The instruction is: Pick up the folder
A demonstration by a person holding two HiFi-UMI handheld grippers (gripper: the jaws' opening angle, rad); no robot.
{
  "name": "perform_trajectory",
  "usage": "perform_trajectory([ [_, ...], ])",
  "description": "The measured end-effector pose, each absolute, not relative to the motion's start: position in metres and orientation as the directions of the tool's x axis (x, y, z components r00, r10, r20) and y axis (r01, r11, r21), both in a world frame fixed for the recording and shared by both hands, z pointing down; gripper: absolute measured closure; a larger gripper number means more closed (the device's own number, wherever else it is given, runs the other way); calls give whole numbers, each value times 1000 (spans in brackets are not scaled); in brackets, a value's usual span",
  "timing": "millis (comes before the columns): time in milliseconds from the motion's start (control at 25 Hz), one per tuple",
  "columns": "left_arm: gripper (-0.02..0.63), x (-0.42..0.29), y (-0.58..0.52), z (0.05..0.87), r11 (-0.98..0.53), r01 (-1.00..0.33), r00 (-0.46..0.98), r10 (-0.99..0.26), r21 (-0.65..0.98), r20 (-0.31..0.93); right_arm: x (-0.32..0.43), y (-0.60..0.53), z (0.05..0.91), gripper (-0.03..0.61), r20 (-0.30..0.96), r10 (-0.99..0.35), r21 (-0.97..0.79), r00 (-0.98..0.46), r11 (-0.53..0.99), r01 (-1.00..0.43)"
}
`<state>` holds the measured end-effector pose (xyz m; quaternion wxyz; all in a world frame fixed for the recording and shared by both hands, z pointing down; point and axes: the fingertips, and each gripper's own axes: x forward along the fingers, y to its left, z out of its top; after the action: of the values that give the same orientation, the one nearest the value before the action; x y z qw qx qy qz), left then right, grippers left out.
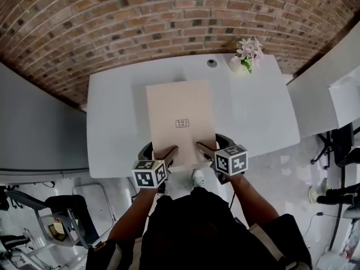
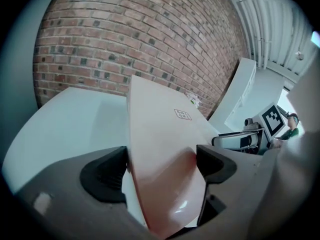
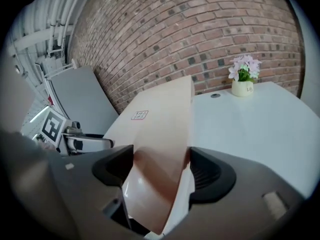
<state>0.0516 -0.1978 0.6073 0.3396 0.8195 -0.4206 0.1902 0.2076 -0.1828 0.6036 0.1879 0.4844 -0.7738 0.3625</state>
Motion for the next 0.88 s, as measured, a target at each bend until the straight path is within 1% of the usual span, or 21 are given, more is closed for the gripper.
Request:
perform_trajectory([
  [360,172,59,-190,547,-558,-741,667,-549,372,504,211,-155,540,224,562,-745,-338,-358,189,-922],
  [720,173,62,-180,479,-698,-662,742,-560,272,367,205,-127,478,222,425,-872,-298,-244,120,-947],
  [880,173,71,-175,450,-747,-611,788,-541,263,292,212,-114,445,219,352,-919,-245,-179,94,-965],
])
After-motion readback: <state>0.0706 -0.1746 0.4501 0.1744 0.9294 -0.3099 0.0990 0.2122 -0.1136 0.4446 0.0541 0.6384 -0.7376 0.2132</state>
